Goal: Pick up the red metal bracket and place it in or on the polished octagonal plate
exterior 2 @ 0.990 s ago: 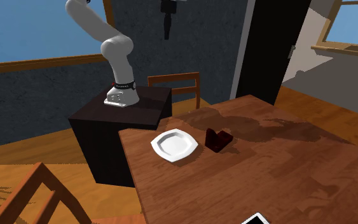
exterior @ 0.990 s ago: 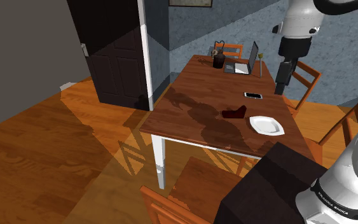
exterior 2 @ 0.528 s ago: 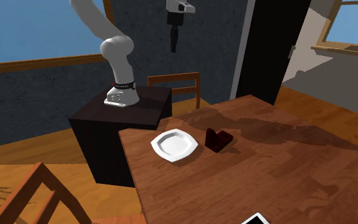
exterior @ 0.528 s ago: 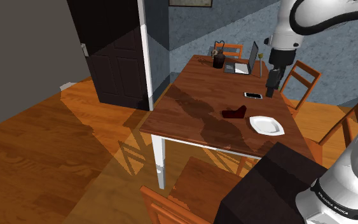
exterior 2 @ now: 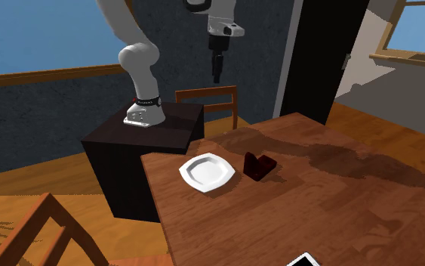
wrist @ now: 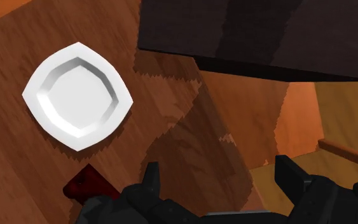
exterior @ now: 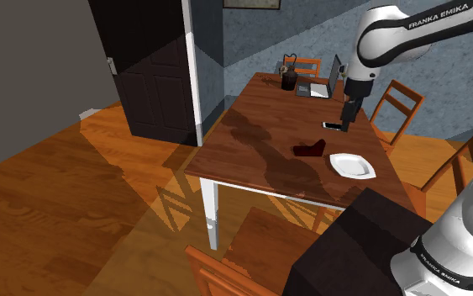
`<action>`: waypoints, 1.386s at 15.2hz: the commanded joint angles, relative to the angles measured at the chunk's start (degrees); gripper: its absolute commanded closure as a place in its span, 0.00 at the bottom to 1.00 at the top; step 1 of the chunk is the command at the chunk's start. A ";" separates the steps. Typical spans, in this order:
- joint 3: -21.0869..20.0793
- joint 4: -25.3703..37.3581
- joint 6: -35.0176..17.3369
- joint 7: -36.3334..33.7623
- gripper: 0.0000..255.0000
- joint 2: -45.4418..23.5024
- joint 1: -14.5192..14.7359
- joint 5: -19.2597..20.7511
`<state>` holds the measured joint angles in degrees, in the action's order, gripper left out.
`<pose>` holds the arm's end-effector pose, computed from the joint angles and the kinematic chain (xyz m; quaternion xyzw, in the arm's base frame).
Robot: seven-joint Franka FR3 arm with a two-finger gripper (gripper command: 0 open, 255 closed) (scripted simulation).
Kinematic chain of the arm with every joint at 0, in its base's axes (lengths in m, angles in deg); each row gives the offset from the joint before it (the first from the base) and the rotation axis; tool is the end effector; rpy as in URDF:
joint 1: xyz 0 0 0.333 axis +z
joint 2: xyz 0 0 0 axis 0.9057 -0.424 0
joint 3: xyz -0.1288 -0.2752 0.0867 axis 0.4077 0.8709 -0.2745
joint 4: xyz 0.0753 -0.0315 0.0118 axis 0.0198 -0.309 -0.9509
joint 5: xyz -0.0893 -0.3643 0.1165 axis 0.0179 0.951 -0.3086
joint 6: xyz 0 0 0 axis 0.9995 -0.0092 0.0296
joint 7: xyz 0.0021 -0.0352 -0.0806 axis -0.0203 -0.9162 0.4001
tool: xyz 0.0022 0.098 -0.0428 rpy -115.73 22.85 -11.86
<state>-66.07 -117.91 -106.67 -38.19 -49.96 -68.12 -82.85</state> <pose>0.3829 -0.1390 0.4351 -0.9946 -0.0938 0.0420 0.0162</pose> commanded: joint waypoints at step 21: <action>6.17 32.55 -15.79 28.70 0.00 -51.15 -8.85 -21.41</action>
<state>-59.53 -87.88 -122.87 -10.40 -98.83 -76.08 -103.31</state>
